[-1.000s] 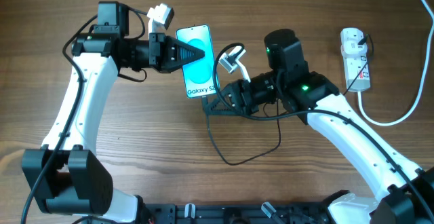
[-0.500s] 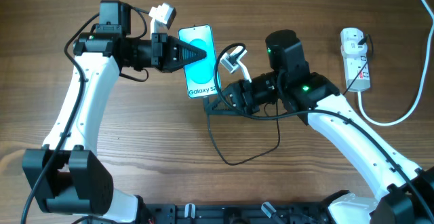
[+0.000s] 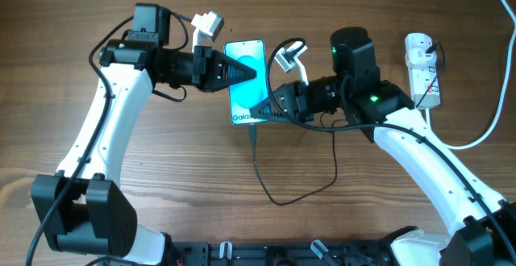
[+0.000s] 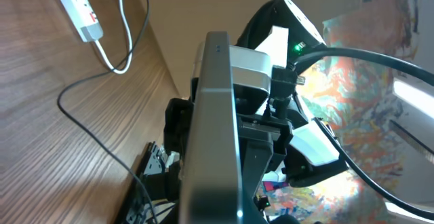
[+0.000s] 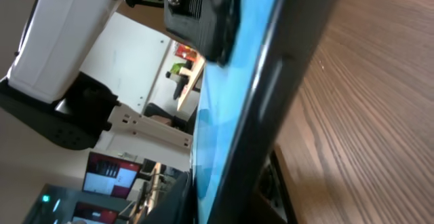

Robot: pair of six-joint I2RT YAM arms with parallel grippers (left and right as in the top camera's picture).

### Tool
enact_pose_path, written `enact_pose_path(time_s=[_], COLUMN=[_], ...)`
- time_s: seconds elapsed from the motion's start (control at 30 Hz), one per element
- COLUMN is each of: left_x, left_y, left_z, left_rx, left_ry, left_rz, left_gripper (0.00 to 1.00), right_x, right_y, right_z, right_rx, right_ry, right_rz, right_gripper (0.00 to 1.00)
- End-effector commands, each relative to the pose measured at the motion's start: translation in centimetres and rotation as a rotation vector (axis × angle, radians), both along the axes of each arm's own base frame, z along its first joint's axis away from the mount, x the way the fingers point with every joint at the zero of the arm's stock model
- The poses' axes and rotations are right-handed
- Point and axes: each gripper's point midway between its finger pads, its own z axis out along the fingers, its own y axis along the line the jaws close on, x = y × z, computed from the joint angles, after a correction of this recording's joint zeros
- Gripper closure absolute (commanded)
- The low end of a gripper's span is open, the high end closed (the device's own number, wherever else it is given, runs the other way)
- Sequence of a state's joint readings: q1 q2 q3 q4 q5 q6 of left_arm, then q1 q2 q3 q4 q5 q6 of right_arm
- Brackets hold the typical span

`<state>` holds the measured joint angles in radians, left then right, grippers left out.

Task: Plug charger to phone and switch on socket
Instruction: 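Push the USB-C plug into the phone's bottom port with the right gripper, then lower the plugged phone flat onto the table with the left gripper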

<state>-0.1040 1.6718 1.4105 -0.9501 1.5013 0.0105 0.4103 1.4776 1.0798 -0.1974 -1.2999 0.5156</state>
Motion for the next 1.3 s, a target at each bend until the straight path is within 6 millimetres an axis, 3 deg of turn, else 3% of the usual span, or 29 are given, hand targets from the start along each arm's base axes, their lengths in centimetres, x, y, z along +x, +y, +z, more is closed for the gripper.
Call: enact_pose_path(time_s=[0.0,0.13,0.3,0.43,0.6,0.97,1.27], left_x=[0.1,0.9,1.3,1.5,2.5,6.1,6.7], left_y=[1.2,1.8,3.8,5.3,6.2,6.3,6.9], left_z=[1.2,-0.6,-7.0,-10.7,-15.0,-23.3,-26.4], left_rx=[-0.048,0.056,0.433,0.63,0.728,0.766,0.819], left_ry=[-0.01,0.001,0.091,0.123,0.138,0.195,0.254], left_rz=[0.019,0.074,0.178,0.205,0.214,0.204,0.233], left_gripper=[0.96,0.96,0.96,0.96,0.96,0.96,0.96], right_x=[0.7,1.0,3.5,5.4,5.7,5.1,4.9], right_y=[0.1,0.1,-0.1,-1.3,-3.0,-4.0,-4.1], right_z=[0.3,0.2,-1.5,-4.5,-7.5,-9.2,-9.3], right_rx=[-0.003,-0.008,-0.103,-0.259,-0.416,-0.505,-0.511], right_ry=[-0.025,-0.038,-0.065,-0.03,-0.007,0.026,0.033], right_rz=[-0.016,-0.027,-0.173,-0.323,-0.394,-0.408,-0.406], right_gripper=[0.73,0.62,0.4,0.29,0.27,0.27,0.27])
